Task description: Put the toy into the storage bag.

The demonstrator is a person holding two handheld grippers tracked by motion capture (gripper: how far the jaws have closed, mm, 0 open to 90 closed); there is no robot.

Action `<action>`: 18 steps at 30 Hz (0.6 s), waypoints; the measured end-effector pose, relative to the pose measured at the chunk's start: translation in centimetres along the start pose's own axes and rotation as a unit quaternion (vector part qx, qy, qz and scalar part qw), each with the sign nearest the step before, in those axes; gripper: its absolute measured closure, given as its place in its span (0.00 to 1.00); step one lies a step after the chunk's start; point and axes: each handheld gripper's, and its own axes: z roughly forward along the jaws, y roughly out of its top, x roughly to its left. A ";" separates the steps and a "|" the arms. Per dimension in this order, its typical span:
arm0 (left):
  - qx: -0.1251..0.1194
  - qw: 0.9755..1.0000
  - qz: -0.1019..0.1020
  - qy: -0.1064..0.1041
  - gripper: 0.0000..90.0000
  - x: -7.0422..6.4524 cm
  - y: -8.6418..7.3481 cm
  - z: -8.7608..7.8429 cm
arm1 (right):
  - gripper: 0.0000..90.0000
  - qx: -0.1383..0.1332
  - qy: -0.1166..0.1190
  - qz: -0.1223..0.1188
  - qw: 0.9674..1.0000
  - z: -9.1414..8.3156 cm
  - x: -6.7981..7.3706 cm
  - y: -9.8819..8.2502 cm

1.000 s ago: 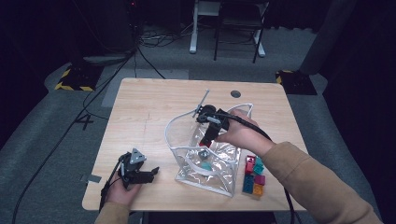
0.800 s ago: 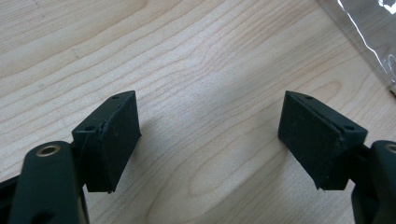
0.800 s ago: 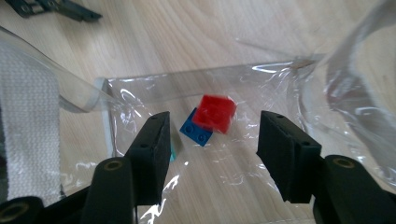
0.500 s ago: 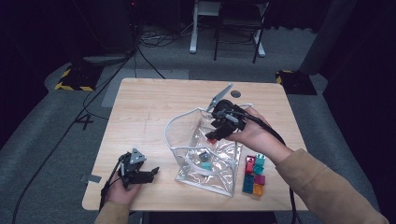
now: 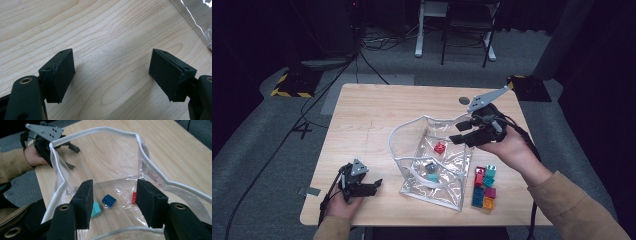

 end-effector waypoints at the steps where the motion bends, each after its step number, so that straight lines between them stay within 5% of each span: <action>1: 0.000 1.000 0.000 0.000 0.24 0.0 0.0 0.0 | 0.54 -0.006 -0.001 0.003 1.000 -0.3 0.0 -0.2; 8: 0.000 1.000 0.000 0.000 0.24 0.0 0.0 0.0 | 0.52 -0.051 -0.012 0.024 0.998 -2.4 -0.5 -2.0; 18: 0.000 1.000 -0.002 0.001 0.24 0.0 0.1 0.0 | 0.51 -0.081 -0.046 0.061 0.994 -5.4 -2.0 -5.0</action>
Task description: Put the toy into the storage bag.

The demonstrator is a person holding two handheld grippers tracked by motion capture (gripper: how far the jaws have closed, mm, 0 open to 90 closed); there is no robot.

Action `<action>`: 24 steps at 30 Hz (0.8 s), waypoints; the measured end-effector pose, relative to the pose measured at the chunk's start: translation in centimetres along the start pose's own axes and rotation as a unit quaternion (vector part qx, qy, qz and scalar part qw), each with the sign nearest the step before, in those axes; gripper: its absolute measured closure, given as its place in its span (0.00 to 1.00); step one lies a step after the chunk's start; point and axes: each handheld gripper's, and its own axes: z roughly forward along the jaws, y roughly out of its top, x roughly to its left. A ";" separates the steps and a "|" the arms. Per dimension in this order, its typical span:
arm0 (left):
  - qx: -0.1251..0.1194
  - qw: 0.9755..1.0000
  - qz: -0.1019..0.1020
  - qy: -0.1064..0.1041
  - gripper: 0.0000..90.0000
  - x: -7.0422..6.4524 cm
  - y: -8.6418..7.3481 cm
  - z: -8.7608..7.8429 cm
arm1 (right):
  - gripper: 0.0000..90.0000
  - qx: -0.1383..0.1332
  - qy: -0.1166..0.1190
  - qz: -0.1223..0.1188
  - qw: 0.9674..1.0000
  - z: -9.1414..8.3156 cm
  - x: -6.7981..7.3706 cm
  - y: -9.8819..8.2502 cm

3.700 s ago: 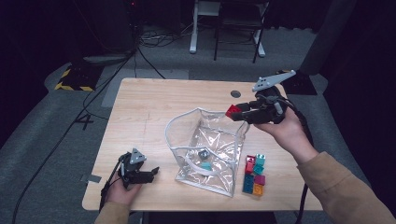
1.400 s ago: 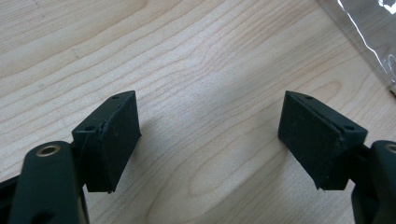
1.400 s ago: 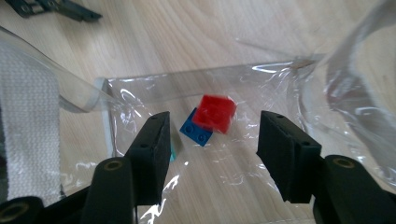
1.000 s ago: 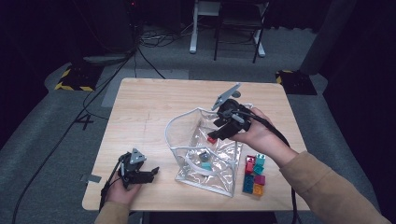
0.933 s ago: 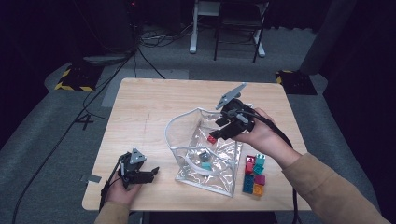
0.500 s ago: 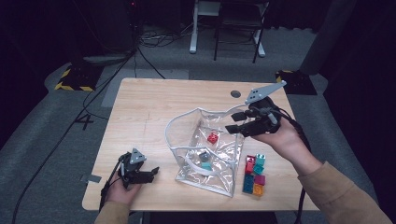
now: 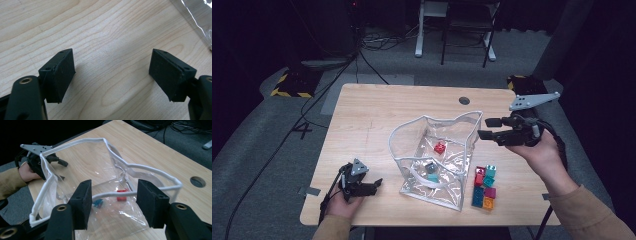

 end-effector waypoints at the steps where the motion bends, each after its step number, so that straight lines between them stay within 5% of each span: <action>1: 0.000 1.000 0.001 0.000 0.24 0.0 0.0 0.0 | 0.52 -0.001 -0.002 0.004 1.000 -0.3 -0.2 -0.2; 24: 0.000 1.000 0.000 0.003 0.24 0.0 0.1 0.0 | 0.49 -0.010 -0.059 0.069 0.996 -3.0 -3.8 -6.8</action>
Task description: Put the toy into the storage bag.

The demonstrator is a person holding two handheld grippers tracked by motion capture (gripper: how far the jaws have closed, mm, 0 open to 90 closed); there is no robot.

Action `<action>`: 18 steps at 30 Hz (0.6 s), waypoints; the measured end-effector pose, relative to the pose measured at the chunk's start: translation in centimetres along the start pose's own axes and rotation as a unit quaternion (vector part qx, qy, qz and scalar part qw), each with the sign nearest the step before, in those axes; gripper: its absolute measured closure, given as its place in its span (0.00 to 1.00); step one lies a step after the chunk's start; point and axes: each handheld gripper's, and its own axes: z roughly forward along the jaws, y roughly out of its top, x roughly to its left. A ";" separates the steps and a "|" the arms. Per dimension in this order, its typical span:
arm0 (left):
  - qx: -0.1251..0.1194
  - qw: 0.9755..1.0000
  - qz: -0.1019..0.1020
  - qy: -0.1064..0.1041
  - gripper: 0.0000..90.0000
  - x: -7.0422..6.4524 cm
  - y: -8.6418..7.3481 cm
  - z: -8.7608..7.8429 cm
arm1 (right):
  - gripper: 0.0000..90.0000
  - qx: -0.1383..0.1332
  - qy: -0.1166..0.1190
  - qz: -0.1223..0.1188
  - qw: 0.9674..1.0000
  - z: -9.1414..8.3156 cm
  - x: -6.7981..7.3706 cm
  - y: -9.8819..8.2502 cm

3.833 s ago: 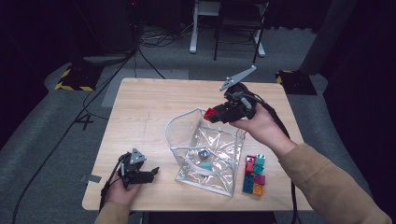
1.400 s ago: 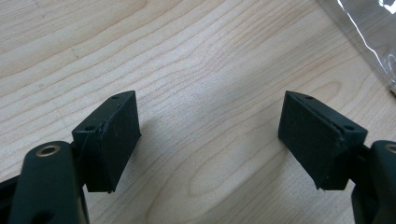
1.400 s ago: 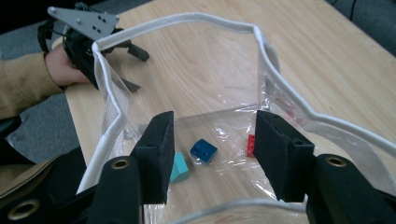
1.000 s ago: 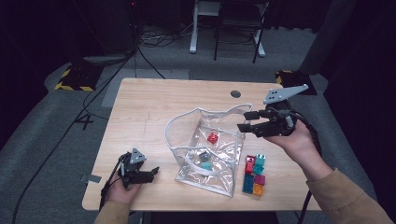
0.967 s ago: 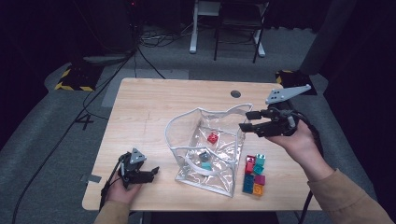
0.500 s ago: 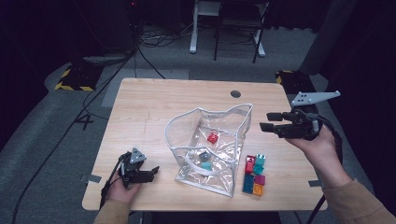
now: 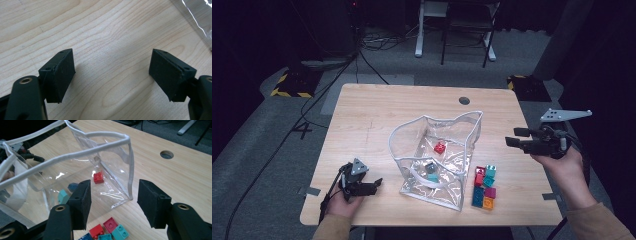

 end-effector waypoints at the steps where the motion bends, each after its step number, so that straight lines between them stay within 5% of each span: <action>1: 0.000 1.000 0.000 0.000 0.24 0.0 0.0 0.0 | 0.49 0.002 -0.001 0.002 1.000 0.1 -0.1 -0.2; 18: 0.000 1.000 0.000 0.000 0.24 0.0 0.0 0.0 | 0.51 0.053 -0.006 0.039 0.998 6.3 -1.2 -7.1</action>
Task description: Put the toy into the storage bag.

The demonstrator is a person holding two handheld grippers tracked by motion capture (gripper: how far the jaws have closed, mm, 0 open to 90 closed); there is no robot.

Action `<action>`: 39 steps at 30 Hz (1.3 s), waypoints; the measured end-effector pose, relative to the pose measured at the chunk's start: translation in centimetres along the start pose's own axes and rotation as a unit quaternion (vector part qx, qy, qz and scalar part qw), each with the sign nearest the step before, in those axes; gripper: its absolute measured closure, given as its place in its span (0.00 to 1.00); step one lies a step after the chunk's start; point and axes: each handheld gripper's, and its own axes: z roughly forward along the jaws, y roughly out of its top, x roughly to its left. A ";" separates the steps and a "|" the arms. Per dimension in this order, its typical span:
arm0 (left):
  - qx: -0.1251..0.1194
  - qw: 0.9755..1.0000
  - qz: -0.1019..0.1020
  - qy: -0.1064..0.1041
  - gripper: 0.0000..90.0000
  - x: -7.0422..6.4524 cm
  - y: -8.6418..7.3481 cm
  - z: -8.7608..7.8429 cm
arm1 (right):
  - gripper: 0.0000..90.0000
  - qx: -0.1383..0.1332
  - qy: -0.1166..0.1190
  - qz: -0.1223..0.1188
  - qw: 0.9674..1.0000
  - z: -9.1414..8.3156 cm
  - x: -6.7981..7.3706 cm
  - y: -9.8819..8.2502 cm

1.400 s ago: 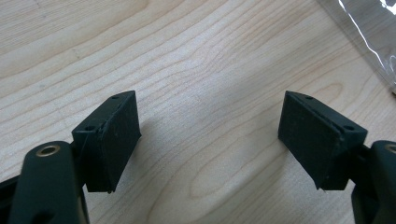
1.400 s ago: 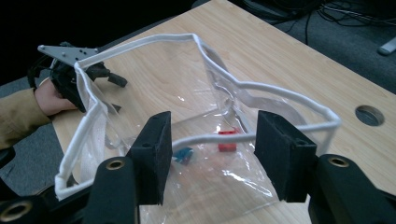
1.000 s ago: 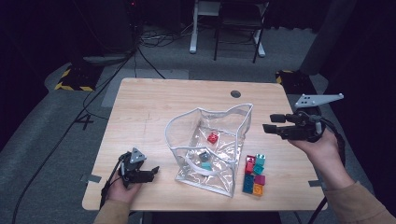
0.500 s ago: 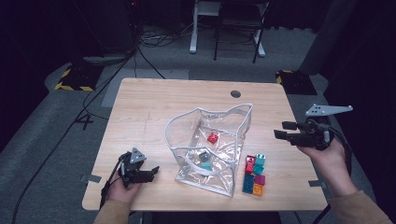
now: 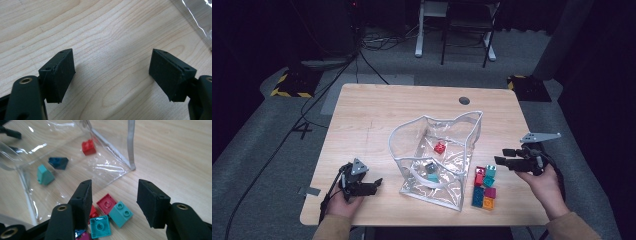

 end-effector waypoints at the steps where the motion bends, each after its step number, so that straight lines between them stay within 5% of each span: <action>1: 0.000 1.000 0.000 0.000 0.24 0.0 0.0 0.0 | 0.51 0.004 -0.001 0.001 1.000 0.4 -0.1 -0.3; 20: 0.000 1.000 0.000 0.000 0.24 0.0 0.0 0.0 | 0.50 0.066 -0.046 0.012 0.997 6.3 -0.6 -3.2; 29: 0.000 1.000 0.000 0.000 0.24 0.0 0.0 0.0 | 0.50 0.085 -0.059 0.015 0.995 6.9 -1.0 -3.7; 39: 0.000 1.000 0.000 0.000 0.24 0.0 0.0 0.0 | 0.50 0.088 -0.085 0.042 0.992 5.6 -3.2 -4.6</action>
